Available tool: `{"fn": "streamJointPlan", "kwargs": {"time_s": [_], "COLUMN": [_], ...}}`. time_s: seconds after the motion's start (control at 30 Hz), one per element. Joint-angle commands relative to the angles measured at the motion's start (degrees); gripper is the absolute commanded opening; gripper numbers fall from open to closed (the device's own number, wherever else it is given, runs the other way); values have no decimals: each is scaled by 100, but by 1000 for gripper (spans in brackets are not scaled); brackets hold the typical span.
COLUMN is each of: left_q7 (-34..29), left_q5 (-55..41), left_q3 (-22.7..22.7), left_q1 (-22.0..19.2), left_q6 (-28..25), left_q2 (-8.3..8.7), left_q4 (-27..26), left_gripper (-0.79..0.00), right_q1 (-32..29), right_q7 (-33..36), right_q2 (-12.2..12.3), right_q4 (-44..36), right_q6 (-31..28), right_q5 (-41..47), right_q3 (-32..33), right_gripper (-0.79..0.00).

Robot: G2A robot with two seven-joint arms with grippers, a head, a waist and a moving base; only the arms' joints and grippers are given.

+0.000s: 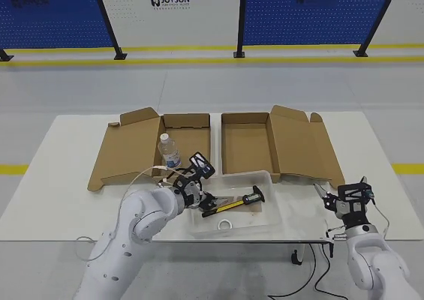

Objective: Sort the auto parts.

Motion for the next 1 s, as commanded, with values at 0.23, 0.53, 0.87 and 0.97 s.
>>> {"fn": "streamJointPlan", "kwargs": {"time_s": [0.23,0.53,0.87,0.97], "left_q7": [-773,-773,-710,-866], "left_q5": [-391,-391,-354,-419], "left_q3": [177,177,225,267], "left_q1": [-303,-303,-641,-787], "left_q6": [-298,-298,-377,-437], "left_q2": [39,39,87,102], "left_q4": [295,295,536,689], "left_gripper": [0,0,-163,-446], "right_q1": [0,0,0,0], "right_q7": [0,0,0,0], "right_q2": [0,0,0,0], "right_q4": [0,0,0,0], "right_q6": [0,0,0,0], "right_q5": [0,0,0,0], "right_q3": [0,0,0,0], "right_gripper": [0,0,0,0]}}
